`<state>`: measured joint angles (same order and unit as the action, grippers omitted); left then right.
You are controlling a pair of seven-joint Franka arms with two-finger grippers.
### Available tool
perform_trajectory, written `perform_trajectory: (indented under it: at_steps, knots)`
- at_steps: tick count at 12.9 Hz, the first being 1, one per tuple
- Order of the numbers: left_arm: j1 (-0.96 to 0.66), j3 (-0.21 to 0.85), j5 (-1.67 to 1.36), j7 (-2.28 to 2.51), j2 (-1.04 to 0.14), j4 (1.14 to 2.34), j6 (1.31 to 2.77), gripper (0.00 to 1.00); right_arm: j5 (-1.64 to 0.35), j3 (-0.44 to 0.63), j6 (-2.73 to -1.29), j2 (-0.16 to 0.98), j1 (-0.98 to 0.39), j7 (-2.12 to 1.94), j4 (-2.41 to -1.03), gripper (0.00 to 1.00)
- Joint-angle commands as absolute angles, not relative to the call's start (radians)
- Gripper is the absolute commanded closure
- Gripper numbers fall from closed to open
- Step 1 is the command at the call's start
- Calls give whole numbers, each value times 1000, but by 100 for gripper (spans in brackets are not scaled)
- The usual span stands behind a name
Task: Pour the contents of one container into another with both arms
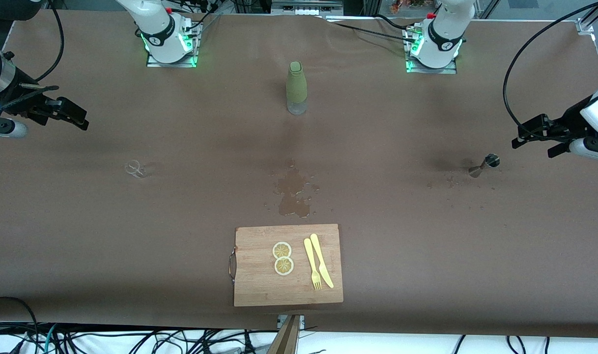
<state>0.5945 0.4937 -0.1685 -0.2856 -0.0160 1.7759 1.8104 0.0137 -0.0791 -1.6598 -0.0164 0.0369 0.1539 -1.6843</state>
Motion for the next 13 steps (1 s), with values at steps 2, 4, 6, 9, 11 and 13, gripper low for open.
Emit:
perform_trajectory:
  at_steps: [2, 4, 6, 9, 11, 13]
  knots:
    - [496, 467, -74, -243, -23, 1688, 1715, 0, 2, -81, -1647, -11, 38, 161, -1667, 0]
    - [408, 416, -23, -161, -28, 1658, 1688, 0, 2, -80, -1647, -11, 38, 161, -1666, 0]
    - [344, 394, -18, -50, -28, 1655, 1643, 0, 2, -81, -1649, -11, 38, 161, -1666, 0]
    - [214, 309, 17, 55, -40, 1603, 1547, 0, 2, -81, -1649, -11, 37, 161, -1666, 0]
    - [157, 284, 17, 161, -37, 1588, 1487, 0, 2, -80, -1649, -11, 38, 161, -1666, 0]
    - [169, 284, 26, 135, -28, 1586, 1474, 0, 2, -81, -1649, -11, 38, 161, -1666, 0]
